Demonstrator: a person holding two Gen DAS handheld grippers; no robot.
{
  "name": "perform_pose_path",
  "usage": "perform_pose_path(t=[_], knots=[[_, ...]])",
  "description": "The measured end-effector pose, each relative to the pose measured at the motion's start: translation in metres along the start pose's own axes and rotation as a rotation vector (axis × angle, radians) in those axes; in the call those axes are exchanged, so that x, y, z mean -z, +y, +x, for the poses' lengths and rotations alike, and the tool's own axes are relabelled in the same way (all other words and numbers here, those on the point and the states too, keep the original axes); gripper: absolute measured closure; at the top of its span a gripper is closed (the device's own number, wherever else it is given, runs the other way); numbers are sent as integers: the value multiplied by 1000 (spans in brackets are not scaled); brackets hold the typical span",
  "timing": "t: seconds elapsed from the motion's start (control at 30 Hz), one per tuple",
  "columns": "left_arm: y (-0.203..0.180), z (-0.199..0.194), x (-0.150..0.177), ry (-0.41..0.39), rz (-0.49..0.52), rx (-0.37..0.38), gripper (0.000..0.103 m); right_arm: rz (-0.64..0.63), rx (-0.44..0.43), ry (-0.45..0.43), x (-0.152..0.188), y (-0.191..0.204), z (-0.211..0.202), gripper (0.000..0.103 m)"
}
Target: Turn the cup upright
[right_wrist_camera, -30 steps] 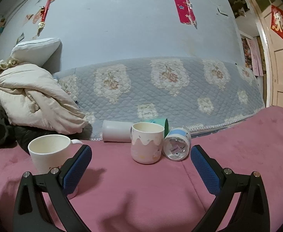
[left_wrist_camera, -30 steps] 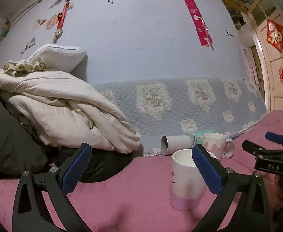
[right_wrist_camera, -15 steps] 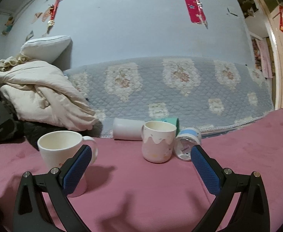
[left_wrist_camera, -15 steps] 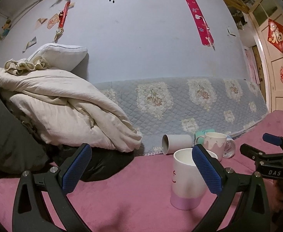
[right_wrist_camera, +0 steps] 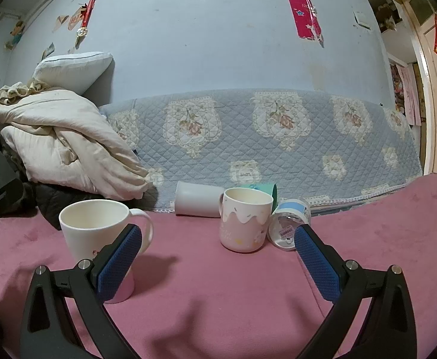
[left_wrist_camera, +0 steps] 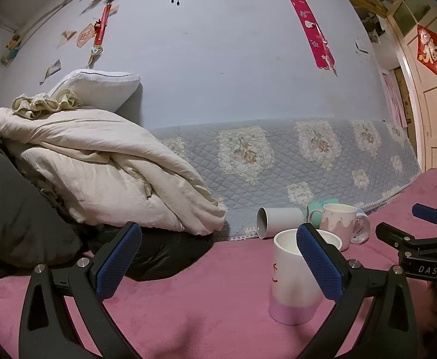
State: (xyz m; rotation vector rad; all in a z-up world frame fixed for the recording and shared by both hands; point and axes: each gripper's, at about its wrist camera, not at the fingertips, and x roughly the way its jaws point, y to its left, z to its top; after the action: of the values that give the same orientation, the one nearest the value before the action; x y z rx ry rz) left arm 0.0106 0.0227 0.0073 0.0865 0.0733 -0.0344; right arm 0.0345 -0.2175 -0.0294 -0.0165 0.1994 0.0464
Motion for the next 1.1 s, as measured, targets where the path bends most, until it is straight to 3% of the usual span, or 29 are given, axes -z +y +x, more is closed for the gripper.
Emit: perform_pose_path(t=[1.1], knots=[[-2,-3,0,-9,11,-9,0,-2,-1,4,0,-1,-1,0]])
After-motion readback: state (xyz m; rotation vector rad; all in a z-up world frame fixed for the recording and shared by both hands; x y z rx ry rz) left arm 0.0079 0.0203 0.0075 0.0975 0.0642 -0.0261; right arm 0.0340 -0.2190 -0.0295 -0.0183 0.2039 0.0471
